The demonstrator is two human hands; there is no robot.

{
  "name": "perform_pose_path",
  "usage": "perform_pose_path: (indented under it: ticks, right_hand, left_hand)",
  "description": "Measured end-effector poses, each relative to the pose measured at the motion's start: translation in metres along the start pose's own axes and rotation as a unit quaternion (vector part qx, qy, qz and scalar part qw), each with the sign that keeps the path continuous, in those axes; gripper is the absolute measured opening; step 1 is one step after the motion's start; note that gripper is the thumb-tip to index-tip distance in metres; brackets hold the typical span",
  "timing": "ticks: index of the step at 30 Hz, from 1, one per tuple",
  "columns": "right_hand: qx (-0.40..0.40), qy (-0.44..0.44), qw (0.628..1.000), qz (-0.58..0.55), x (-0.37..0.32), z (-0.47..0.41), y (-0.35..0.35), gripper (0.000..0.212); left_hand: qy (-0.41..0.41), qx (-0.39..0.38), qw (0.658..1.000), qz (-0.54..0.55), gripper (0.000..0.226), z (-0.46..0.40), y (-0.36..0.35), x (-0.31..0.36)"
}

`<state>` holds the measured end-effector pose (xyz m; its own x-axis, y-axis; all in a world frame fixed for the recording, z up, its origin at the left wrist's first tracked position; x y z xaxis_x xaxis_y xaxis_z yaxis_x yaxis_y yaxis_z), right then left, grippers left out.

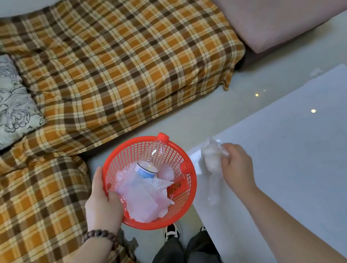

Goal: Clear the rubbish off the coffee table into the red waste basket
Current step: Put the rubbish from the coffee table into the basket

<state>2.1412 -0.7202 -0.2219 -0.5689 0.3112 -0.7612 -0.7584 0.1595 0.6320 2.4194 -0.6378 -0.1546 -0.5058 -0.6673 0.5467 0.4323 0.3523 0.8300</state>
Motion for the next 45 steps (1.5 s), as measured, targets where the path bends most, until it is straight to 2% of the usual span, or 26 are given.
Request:
perform_pose_path:
  ticks: [4,8,11,14,16,19,22,24,26,30,32,35,39,45]
  right_hand:
    - [0.038,0.105,0.992,-0.063,-0.071,0.020,0.040,0.031]
    - [-0.062,0.179,0.980,-0.062,-0.109,0.052,0.046,0.036]
    - [-0.150,0.211,0.965,0.033,-0.104,0.070,0.029,0.036]
    - [-0.187,0.222,0.947,0.137,-0.092,0.079,0.017,0.030]
    - [-0.193,0.230,0.944,0.137,-0.089,0.082,0.016,0.031]
    - [-0.185,0.277,0.937,0.101,-0.095,0.087,0.022,0.045]
    - [-0.100,0.323,0.940,0.047,-0.109,0.089,0.037,0.052]
    - [-0.038,0.312,0.949,-0.006,-0.114,0.081,0.044,0.048]
    - [-0.012,0.280,0.960,-0.026,-0.115,0.067,0.047,0.044]
    - [-0.086,0.149,0.985,-0.030,-0.110,0.041,0.034,0.049]
    - [-0.123,0.105,0.985,-0.062,-0.111,0.035,0.024,0.044]
    - [-0.132,0.100,0.980,-0.107,-0.120,0.029,0.010,0.030]
    - [-0.110,0.084,0.985,-0.098,-0.130,0.009,-0.014,0.037]
    - [-0.071,0.061,0.993,-0.075,-0.164,-0.054,-0.072,0.036]
  left_hand:
    - [0.027,-0.027,0.999,0.015,0.062,0.002,0.005,0.009]
    - [0.032,-0.041,0.997,0.061,0.064,0.013,0.007,0.024]
    - [0.019,-0.034,0.993,0.107,0.064,0.022,0.009,0.036]
    - [0.018,-0.040,0.990,0.136,0.064,0.028,0.009,0.039]
    - [0.019,-0.040,0.990,0.135,0.065,0.032,0.011,0.036]
    - [0.027,-0.025,0.988,0.150,0.063,0.036,0.019,0.029]
    - [0.035,-0.009,0.986,0.165,0.062,0.034,0.030,0.023]
    - [0.035,-0.008,0.986,0.163,0.064,0.031,0.036,0.021]
    - [0.025,-0.008,0.985,0.168,0.064,0.026,0.042,0.019]
    - [0.000,-0.002,0.984,0.179,0.065,0.014,0.049,0.020]
    - [-0.005,-0.005,0.983,0.184,0.064,0.004,0.048,0.023]
    - [-0.016,-0.006,0.982,0.189,0.061,-0.015,0.044,0.030]
    - [-0.014,-0.018,0.981,0.194,0.058,-0.053,0.028,0.043]
    - [-0.015,-0.069,0.979,0.190,0.057,-0.151,-0.003,0.070]
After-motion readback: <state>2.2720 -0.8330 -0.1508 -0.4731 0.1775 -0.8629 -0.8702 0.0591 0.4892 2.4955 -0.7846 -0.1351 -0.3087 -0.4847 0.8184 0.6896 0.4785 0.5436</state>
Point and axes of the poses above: each hand's wrist, its own z-axis away from the middle knuckle, its own y-axis out of the back of the hand, x = y × z, the point moved 1 cm from there along -z, towards the middle knuckle, and after that the axes turned 11 degrees about x, right-handed, at the moved point
